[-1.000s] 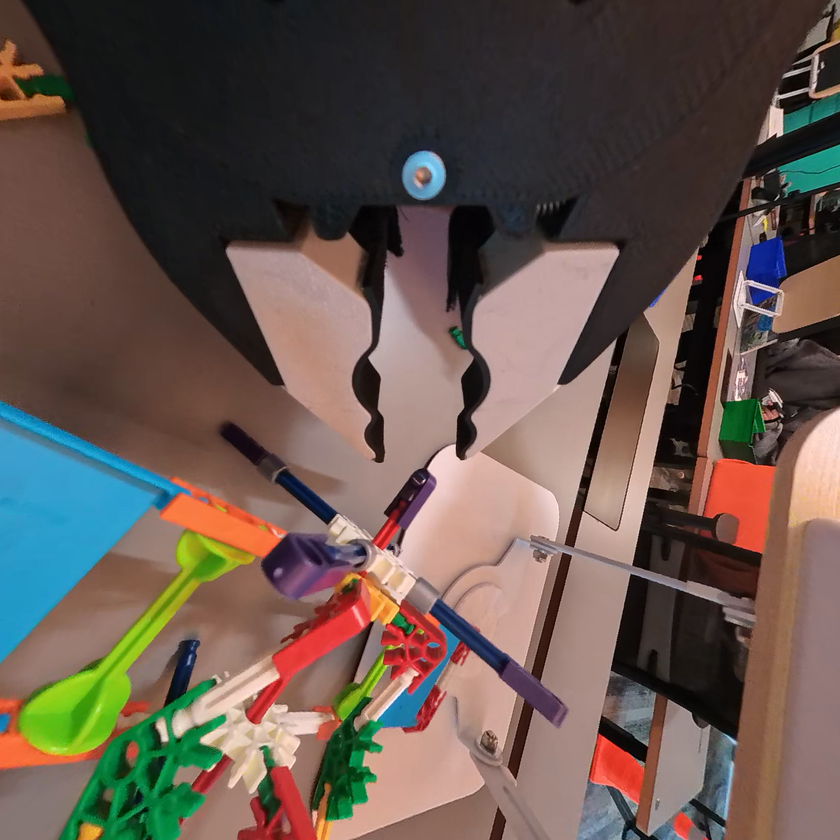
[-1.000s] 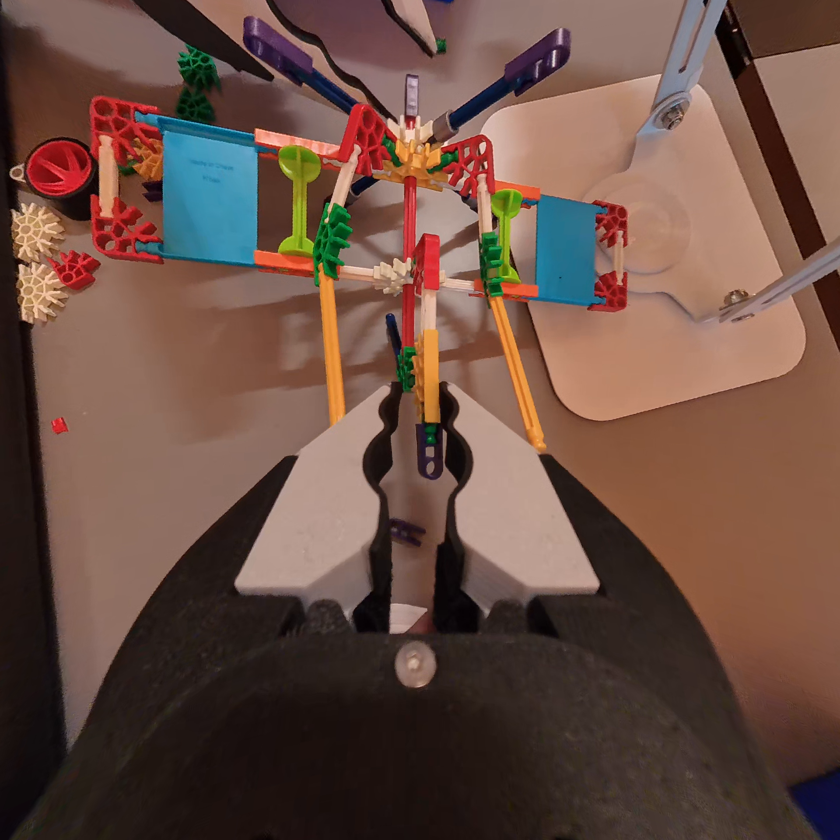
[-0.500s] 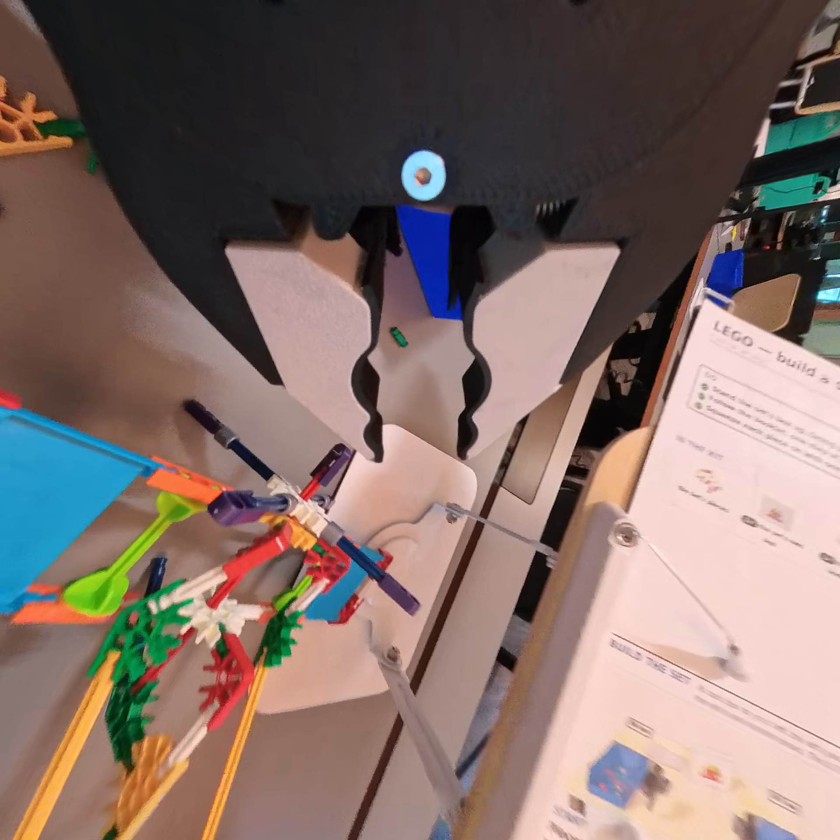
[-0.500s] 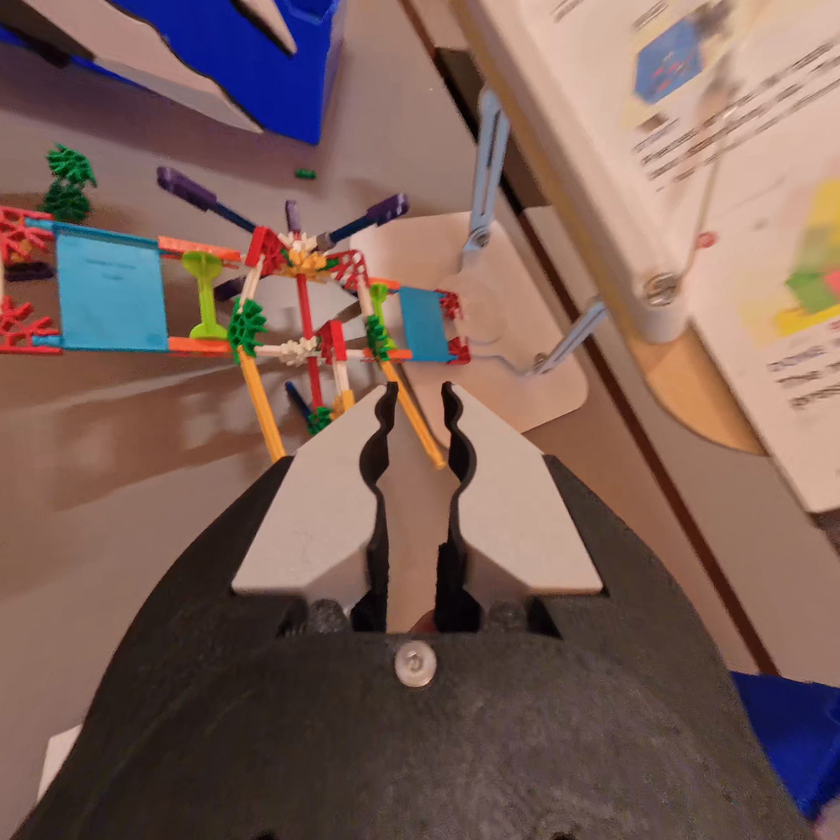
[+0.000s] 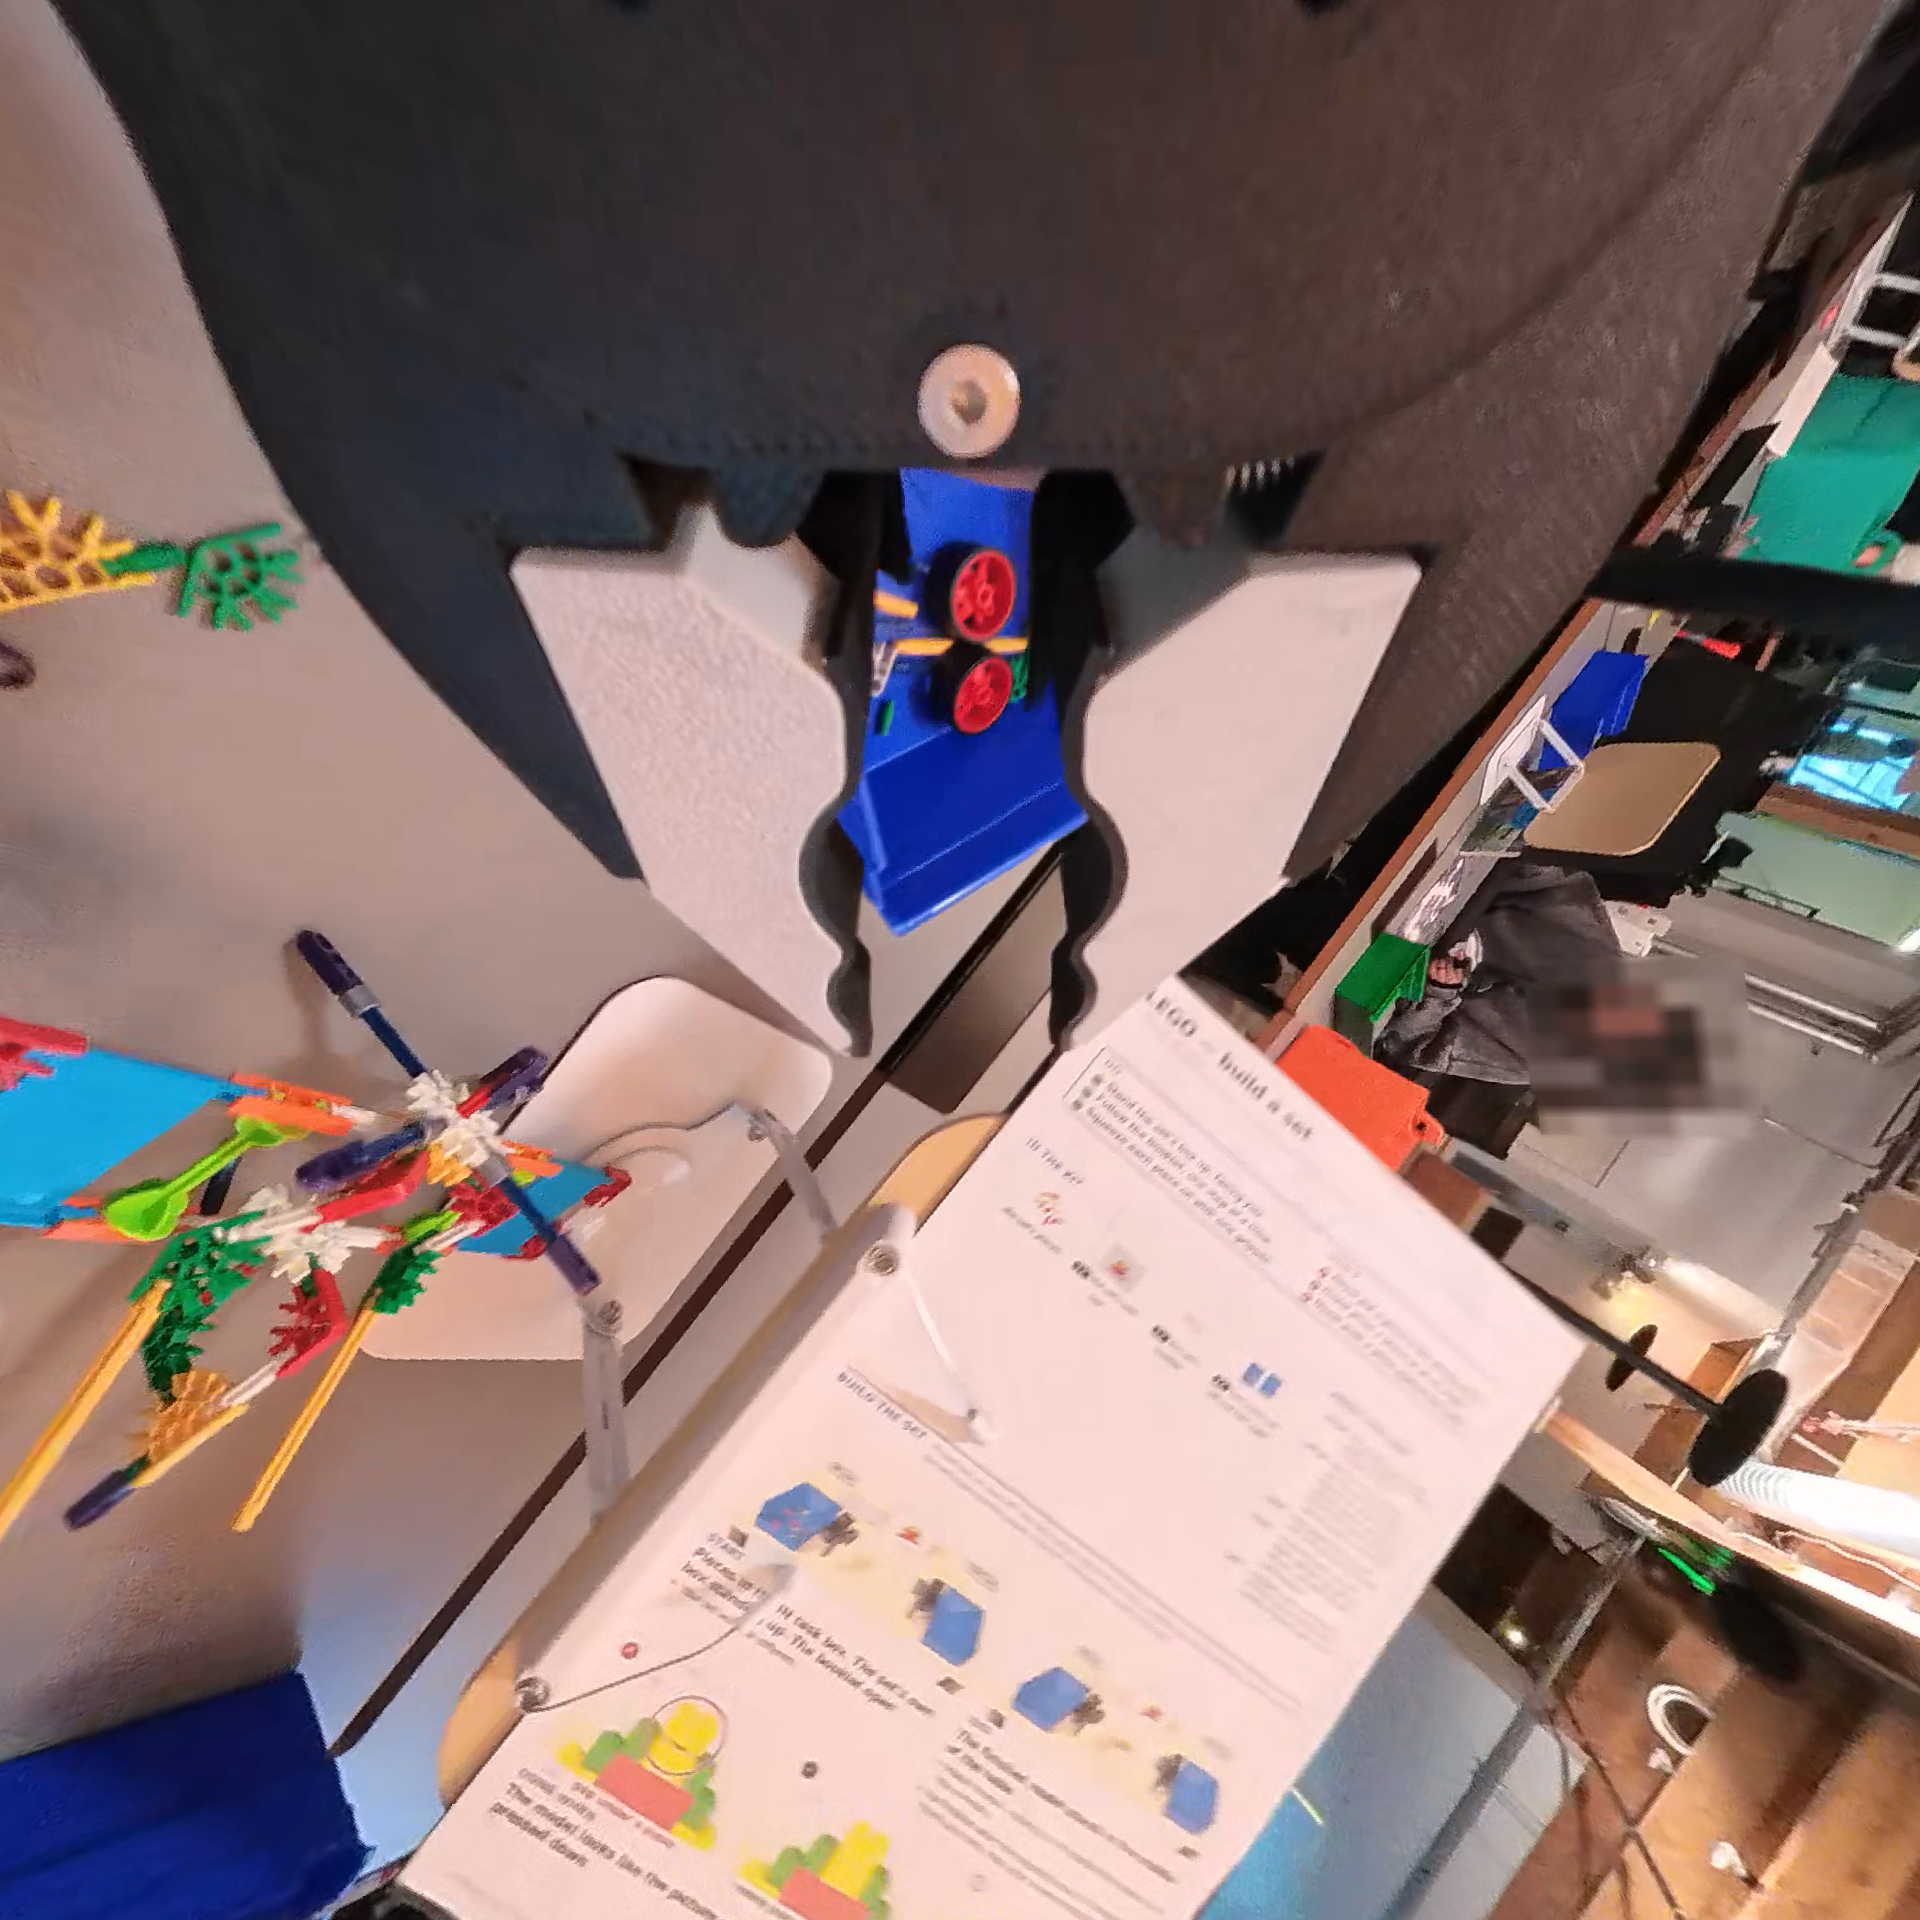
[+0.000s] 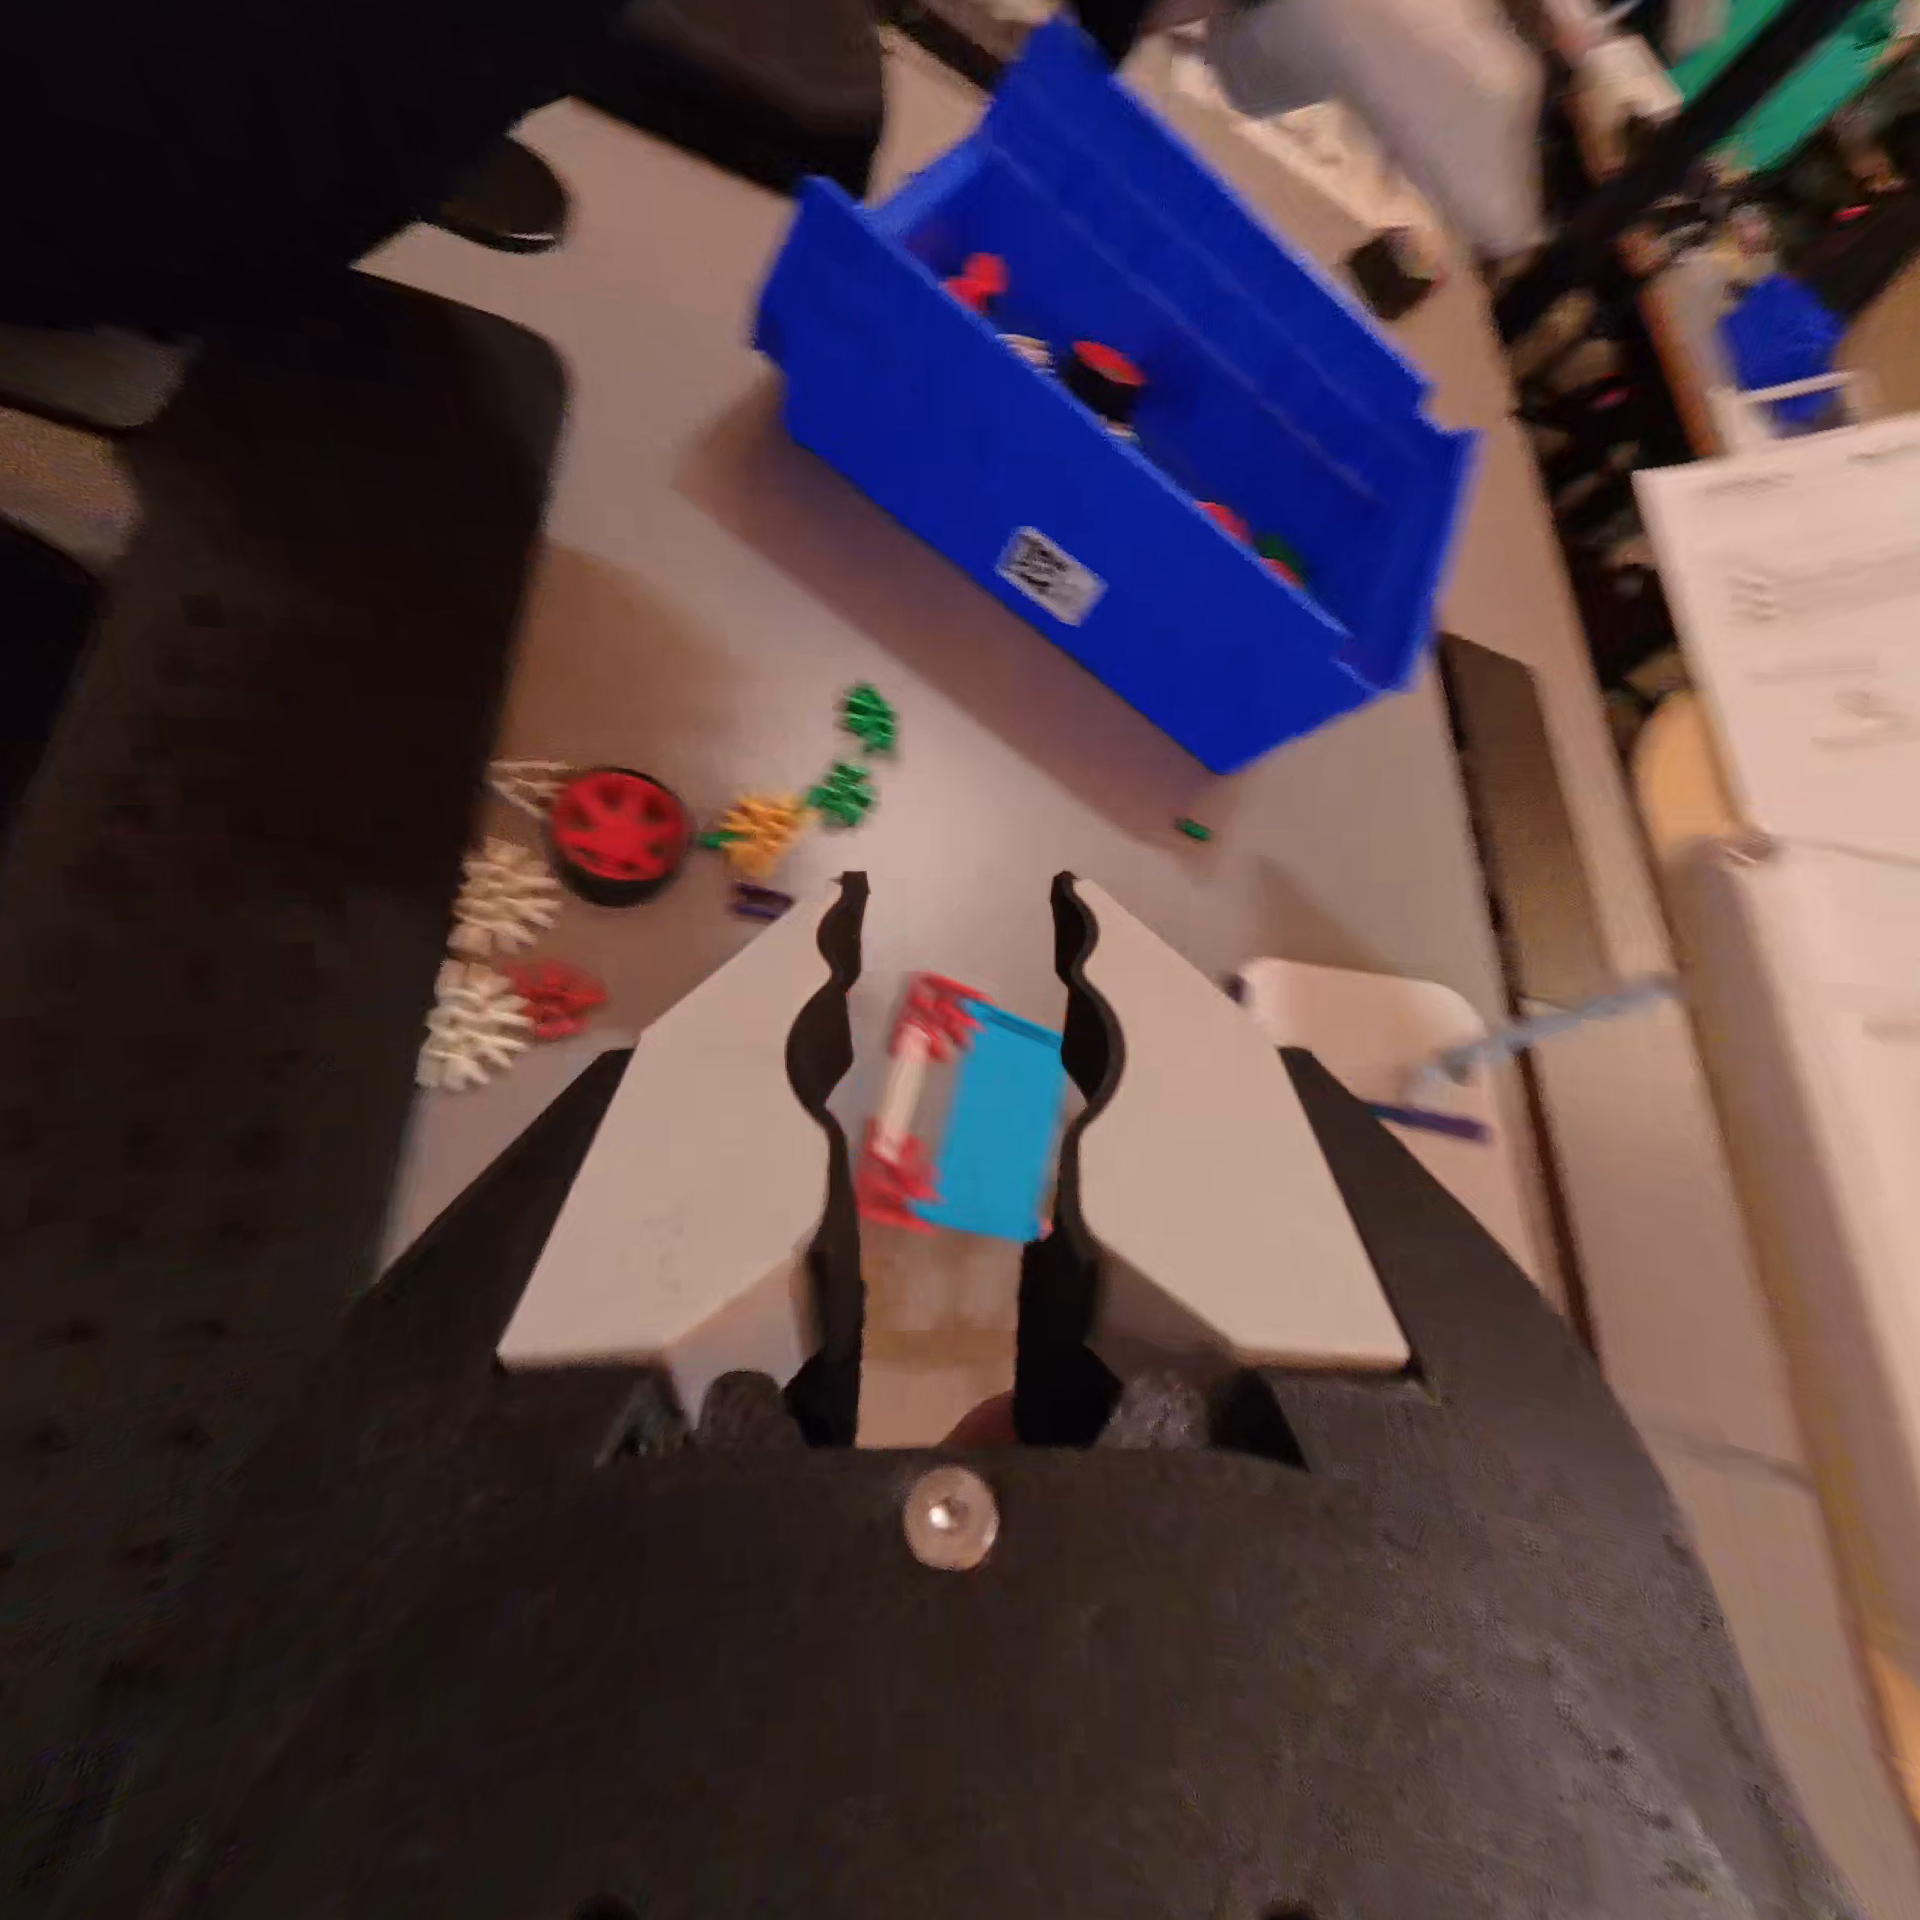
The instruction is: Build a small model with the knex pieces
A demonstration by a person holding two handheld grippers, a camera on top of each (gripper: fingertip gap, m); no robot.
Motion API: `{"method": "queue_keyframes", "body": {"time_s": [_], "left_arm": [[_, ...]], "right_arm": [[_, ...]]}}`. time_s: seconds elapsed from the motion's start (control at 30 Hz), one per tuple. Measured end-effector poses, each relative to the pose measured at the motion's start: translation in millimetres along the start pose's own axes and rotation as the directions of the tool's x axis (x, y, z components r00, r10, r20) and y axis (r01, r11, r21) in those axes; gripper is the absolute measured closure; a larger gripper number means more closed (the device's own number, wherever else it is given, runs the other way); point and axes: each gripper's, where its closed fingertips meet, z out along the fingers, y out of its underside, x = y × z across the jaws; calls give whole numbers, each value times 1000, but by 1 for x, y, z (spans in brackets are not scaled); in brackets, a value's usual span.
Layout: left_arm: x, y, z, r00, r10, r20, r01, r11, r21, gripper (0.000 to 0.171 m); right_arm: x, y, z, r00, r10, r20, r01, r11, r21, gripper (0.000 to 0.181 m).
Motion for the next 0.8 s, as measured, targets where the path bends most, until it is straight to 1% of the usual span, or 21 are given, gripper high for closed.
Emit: {"method": "queue_keyframes", "body": {"time_s": [0.1, 0.17, 0.2, 0.27, 0.3, 0.4, 0.47, 0.57, 0.6, 0.63, 0.67, 0.73, 0.8], "left_arm": [[-29, 24, -19, 999, 17, 36, -15, 998, -55, 139], [-50, 45, -28, 999, 15, 40, -11, 994, -112, 140], [-56, 57, -30, 1000, 8, 14, -5, 989, -150, 139], [-71, 81, -32, 1000, 5, 3, -5, 977, -213, 139], [-76, 93, -30, 1000, -1, -4, 0, 971, -239, 140], [-68, 131, -17, 992, -49, -120, 8, 946, -324, 141], [-60, 162, -1, 980, -86, -181, 9, 921, -390, 141], [-54, 211, 23, 970, -108, -216, -18, 859, -511, 140], [-52, 224, 30, 966, -114, -231, -31, 840, -542, 140], [-47, 234, 36, 956, -131, -262, -40, 827, -561, 139], [-40, 240, 40, 942, -146, -302, -53, 823, -566, 139], [-30, 248, 46, 912, -184, -367, -66, 816, -574, 136], [-24, 252, 50, 887, -198, -417, -94, 807, -583, 133]], "right_arm": [[-41, -18, 33, 995, 39, 91, -38, 999, -14, 138], [-65, -20, 52, 989, 53, 139, -48, 998, -39, 130], [-74, -20, 62, 987, 68, 145, -61, 997, -55, 130], [-91, -17, 81, 979, 112, 172, -98, 991, -86, 132], [-95, -11, 90, 979, 126, 159, -107, 987, -120, 134], [-97, 6, 110, 993, 78, 93, -56, 975, -215, 131], [-102, 12, 119, 988, 112, 106, -83, 966, -243, 131], [-108, 27, 128, 984, 123, 125, -81, 950, -301, 128], [-111, 28, 129, 978, 151, 141, -103, 949, -298, 132], [-114, 29, 130, 969, 187, 162, -133, 946, -297, 132], [-117, 30, 131, 961, 210, 178, -150, 942, -301, 135], [-117, 30, 131, 959, 217, 184, -156, 942, -298, 139], [-118, 30, 132, 955, 221, 198, -156, 942, -299, 148]]}}
